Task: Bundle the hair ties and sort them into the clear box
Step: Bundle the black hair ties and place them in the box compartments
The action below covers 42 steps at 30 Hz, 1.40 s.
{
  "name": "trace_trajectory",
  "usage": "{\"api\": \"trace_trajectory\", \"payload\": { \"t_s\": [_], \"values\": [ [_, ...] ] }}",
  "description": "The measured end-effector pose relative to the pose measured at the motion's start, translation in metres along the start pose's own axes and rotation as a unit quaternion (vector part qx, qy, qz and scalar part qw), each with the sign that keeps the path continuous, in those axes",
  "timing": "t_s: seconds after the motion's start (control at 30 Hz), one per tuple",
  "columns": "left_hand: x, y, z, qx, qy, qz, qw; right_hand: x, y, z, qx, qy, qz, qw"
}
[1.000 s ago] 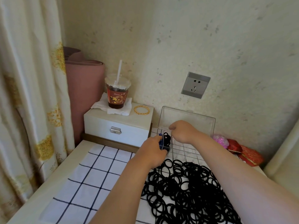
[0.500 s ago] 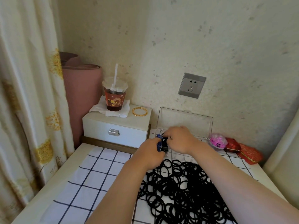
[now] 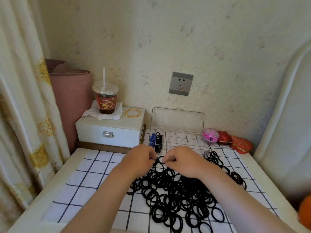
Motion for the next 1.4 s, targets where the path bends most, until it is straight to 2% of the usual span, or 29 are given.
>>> {"api": "trace_trajectory", "payload": {
  "t_s": [0.2,0.33,0.43,0.57,0.67,0.73,0.83,1.0,1.2,1.4],
  "values": [
    [-0.003,-0.013,-0.010,0.051,-0.008,0.034,0.998,0.007,-0.013,-0.009,0.022,-0.035,-0.042,0.998],
    [-0.008,-0.011,-0.009,0.058,-0.016,0.024,0.998,0.010,-0.021,-0.004,0.019,-0.063,-0.169,0.983],
    [-0.006,-0.018,-0.012,0.079,-0.030,0.027,0.996,0.009,-0.028,-0.001,0.042,-0.079,-0.185,0.979],
    [-0.002,-0.026,-0.012,0.124,-0.029,0.055,0.990,0.008,-0.027,0.002,0.065,-0.070,-0.120,0.988],
    [-0.003,-0.022,-0.009,0.134,0.005,-0.027,0.991,0.003,-0.023,0.004,0.057,-0.070,-0.047,0.995],
    [-0.004,-0.019,-0.008,0.119,0.031,-0.105,0.987,-0.003,-0.019,0.006,0.033,-0.073,0.008,0.997],
    [-0.003,-0.013,-0.005,0.062,0.039,-0.143,0.987,-0.008,-0.015,0.008,0.013,-0.074,0.105,0.992],
    [0.001,-0.006,-0.003,0.031,0.085,-0.209,0.974,-0.010,-0.012,0.005,0.027,-0.082,0.274,0.958],
    [0.004,-0.006,-0.002,0.035,0.127,-0.279,0.951,-0.012,-0.015,0.007,0.032,-0.107,0.337,0.935],
    [0.013,-0.003,0.001,0.016,0.163,-0.339,0.926,-0.017,-0.012,0.008,-0.003,-0.118,0.293,0.949]
  ]
}}
Point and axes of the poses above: each hand's wrist, its own z-axis towards the middle knuckle, its own y-axis out of the back of the hand, x = y × z, the point moved 3 cm from there along z, towards the middle knuckle, and after that the axes turned 7 degrees about -z, right-handed, at the moved point
